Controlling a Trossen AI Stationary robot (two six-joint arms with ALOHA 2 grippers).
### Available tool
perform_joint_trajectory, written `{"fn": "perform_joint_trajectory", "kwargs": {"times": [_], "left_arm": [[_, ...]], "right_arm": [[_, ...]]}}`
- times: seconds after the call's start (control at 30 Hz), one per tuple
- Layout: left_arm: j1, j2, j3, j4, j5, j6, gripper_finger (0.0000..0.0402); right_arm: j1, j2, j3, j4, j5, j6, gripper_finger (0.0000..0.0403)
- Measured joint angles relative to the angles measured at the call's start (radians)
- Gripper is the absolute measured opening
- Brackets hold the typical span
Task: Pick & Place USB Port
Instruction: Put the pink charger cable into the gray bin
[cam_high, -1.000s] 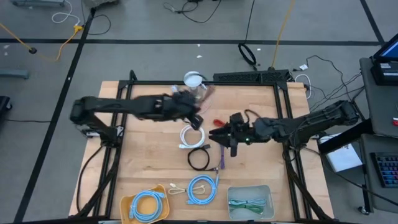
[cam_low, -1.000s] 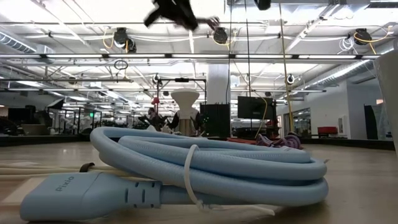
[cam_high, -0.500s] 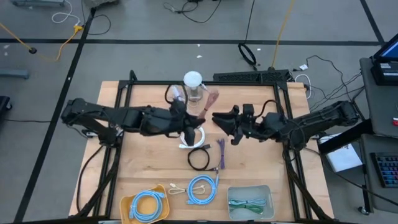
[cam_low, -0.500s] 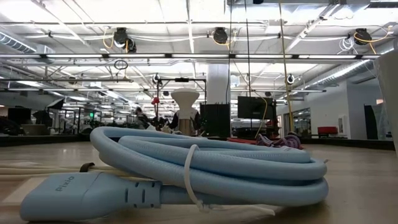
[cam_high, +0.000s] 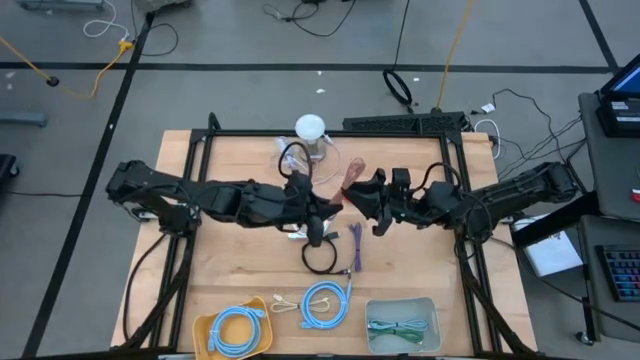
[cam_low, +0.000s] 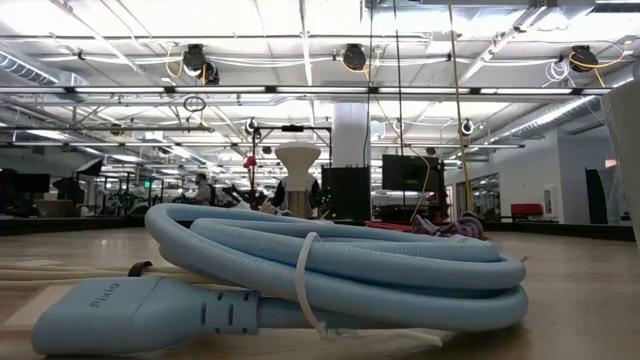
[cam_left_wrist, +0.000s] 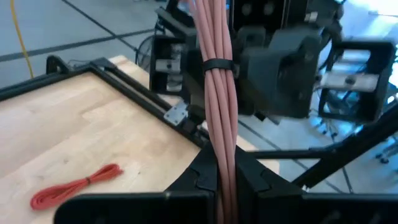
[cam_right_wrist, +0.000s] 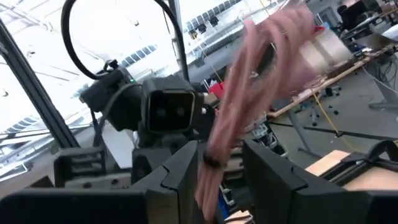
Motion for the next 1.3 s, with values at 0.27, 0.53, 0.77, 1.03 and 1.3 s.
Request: {"fn": "perform_joint_trajectory", "kwargs": {"times": [0.27, 0.53, 0.77, 1.03, 1.3], "left_arm": [[0.001, 0.008, 0.0, 0.032, -0.005, 0.006, 0.0013], [0.004, 0.03, -0.001, 0.06, -0.018, 0.039, 0.0013], [0.005, 0.044, 0.001, 0.023, -0.09, 0.005, 0.0013], [0.014, 0.042, 0.0, 0.051, -0.057, 0.013, 0.0012], [0.012, 0.041, 0.0, 0.047, -0.065, 0.01, 0.0012]], "right_arm": [[-0.01, 0.0, 0.0, 0.01, -0.027, 0.033, 0.0119], [-0.027, 0.0, 0.0, 0.011, -0.076, 0.141, 0.0119], [-0.034, 0.002, 0.0, 0.008, -0.123, 0.18, 0.0121], [-0.033, 0.0, 0.001, 0.003, -0.128, 0.21, 0.0122], [-0.034, 0.0, 0.001, 0.002, -0.146, 0.196, 0.0018]]}}
